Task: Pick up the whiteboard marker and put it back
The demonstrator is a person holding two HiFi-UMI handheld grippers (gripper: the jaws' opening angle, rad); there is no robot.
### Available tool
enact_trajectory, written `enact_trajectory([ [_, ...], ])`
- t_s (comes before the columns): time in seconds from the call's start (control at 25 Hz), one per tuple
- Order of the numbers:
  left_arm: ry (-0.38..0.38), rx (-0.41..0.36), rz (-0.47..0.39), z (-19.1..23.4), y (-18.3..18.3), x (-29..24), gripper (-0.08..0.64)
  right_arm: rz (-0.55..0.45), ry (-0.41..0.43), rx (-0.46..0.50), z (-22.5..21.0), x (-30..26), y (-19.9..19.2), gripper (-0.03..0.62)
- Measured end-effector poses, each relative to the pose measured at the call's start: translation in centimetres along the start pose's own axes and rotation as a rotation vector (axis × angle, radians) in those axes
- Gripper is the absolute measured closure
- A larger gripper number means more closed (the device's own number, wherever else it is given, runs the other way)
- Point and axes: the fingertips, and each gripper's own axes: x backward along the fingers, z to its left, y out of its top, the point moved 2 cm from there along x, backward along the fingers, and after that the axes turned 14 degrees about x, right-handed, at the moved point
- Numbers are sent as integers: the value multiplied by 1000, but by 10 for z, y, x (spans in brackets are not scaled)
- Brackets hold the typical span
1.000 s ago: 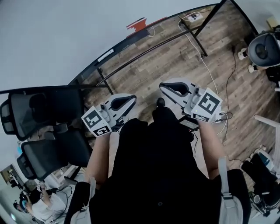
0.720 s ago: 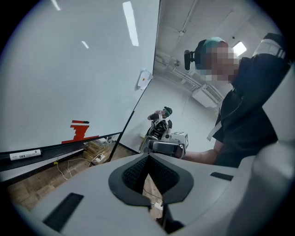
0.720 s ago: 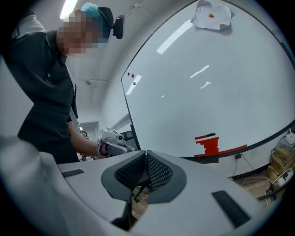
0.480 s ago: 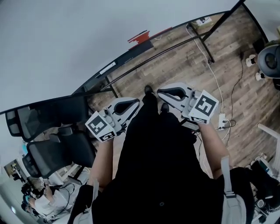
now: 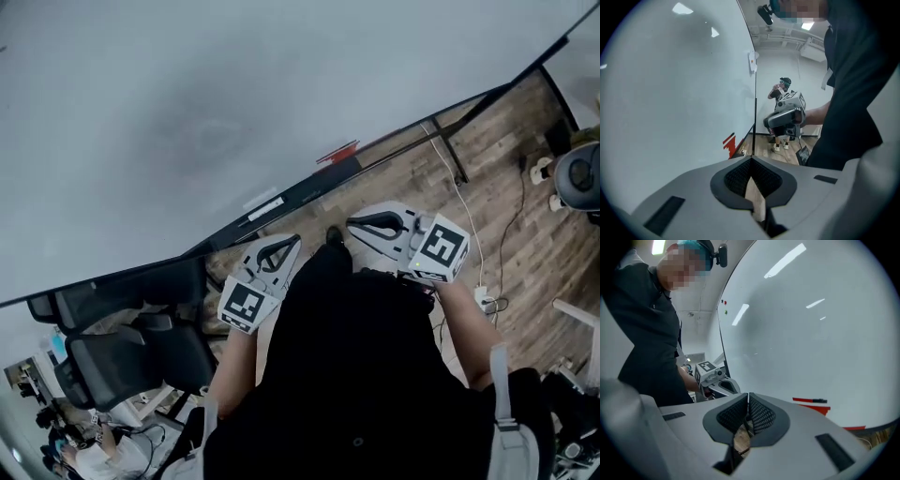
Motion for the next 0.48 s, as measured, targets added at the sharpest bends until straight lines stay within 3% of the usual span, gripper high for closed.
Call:
enact_trajectory([
  [0.12,10,-39,30,12,3,-4,549,10,25,41,-16,-25,11,572],
  [0.28,28,-29,59,23,0,-6,548,108,36,103,-29,-57,11,572],
  [0.48,119,-9,85,40,1,-4,548,153,102,166,-39,-87,4,572],
])
